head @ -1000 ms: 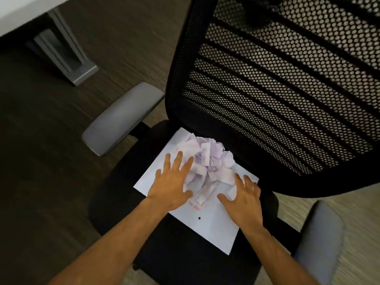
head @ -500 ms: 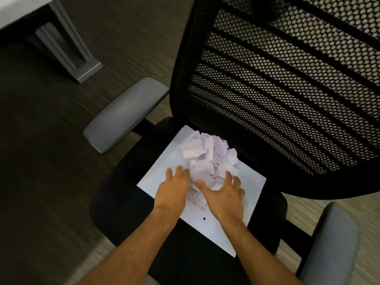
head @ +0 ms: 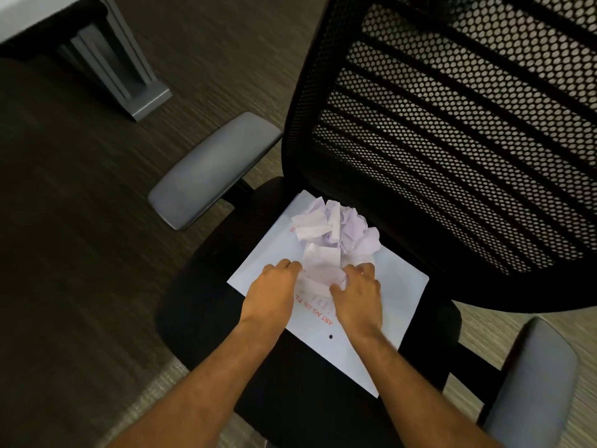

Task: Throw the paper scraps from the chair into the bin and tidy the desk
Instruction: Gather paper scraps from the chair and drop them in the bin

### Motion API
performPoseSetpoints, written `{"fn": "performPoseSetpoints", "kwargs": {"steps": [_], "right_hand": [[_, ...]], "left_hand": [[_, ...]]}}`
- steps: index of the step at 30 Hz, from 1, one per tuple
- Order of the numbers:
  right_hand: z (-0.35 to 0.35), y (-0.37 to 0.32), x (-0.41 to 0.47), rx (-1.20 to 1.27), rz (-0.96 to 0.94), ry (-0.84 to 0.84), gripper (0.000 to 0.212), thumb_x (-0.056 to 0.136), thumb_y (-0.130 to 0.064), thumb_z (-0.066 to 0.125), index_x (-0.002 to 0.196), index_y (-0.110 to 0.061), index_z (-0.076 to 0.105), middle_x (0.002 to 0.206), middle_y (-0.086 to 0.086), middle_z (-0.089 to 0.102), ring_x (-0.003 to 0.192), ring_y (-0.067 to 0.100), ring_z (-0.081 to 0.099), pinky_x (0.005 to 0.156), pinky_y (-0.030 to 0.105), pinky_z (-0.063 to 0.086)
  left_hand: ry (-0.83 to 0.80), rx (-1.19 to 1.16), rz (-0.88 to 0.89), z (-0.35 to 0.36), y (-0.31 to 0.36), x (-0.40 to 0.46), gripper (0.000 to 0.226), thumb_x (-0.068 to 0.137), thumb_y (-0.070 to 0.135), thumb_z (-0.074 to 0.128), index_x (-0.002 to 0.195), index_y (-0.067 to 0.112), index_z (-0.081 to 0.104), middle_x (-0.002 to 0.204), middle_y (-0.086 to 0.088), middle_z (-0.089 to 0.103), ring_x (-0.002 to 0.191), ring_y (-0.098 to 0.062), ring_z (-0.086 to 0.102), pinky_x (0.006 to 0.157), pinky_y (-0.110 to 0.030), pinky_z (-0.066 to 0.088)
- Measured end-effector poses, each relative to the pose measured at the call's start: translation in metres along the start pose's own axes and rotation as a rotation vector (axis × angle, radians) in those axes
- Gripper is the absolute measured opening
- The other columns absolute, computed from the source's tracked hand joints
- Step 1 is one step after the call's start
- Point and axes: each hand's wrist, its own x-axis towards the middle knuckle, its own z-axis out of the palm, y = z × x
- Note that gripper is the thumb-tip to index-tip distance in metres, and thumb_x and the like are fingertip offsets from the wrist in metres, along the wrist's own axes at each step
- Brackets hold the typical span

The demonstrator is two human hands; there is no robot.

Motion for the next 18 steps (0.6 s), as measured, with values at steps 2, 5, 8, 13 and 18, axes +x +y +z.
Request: {"fn": "performPoseSetpoints", "kwargs": {"steps": [2,5,8,13,18], "right_hand": [[-0.003,0.005,-0.004,0.122,-0.04,0.015,0.023,0.095,-0.017,0.065,0.117,-0.018,0.065,0.127,0.003,0.053,0.099,0.025,0.06,0.077,0.032,0.056],[-0.01,0.014,-0.009,0.287,-0.045,0.021,0.008,0.094,-0.015,0.064,0.1,-0.017,0.069,0.106,-0.002,0.059,0.083,0.013,0.058,0.066,0.015,0.045],[-0.017,0.022,-0.015,0.372,-0.043,-0.011,0.003,0.092,-0.015,0.069,0.092,-0.017,0.067,0.091,-0.004,0.059,0.076,0.012,0.057,0.061,0.017,0.047],[-0.015,0.017,-0.026,0.471,-0.076,-0.251,0.011,0.085,-0.011,0.077,0.091,-0.015,0.069,0.128,-0.011,0.053,0.104,0.022,0.062,0.053,0.027,0.054],[0.014,-0.002,-0.028,0.24,-0.091,-0.225,0.013,0.09,-0.014,0.071,0.102,-0.011,0.071,0.165,-0.003,0.024,0.132,0.023,0.051,0.096,0.027,0.045]], "left_hand": [[0.04,-0.039,-0.027,-0.003,-0.001,-0.002,0.043,0.092,0.005,0.064,0.131,0.021,0.055,0.121,-0.001,0.061,0.101,-0.02,0.06,0.08,-0.032,0.054],[0.086,-0.162,-0.082,-0.006,-0.003,-0.01,0.042,0.096,0.006,0.059,0.135,0.021,0.056,0.128,0.0,0.061,0.107,-0.018,0.062,0.088,-0.031,0.054],[0.146,-0.343,-0.183,-0.014,-0.006,-0.024,0.035,0.099,0.009,0.059,0.131,0.02,0.062,0.131,0.0,0.063,0.114,-0.017,0.063,0.096,-0.03,0.051],[0.203,-0.433,-0.234,-0.027,-0.026,-0.048,0.03,0.097,0.011,0.063,0.126,0.019,0.064,0.125,-0.001,0.065,0.113,-0.017,0.063,0.094,-0.03,0.053],[0.232,-0.448,-0.222,-0.031,-0.051,-0.079,0.029,0.095,0.01,0.064,0.122,0.021,0.066,0.118,0.002,0.068,0.105,-0.014,0.065,0.089,-0.025,0.054]]}}
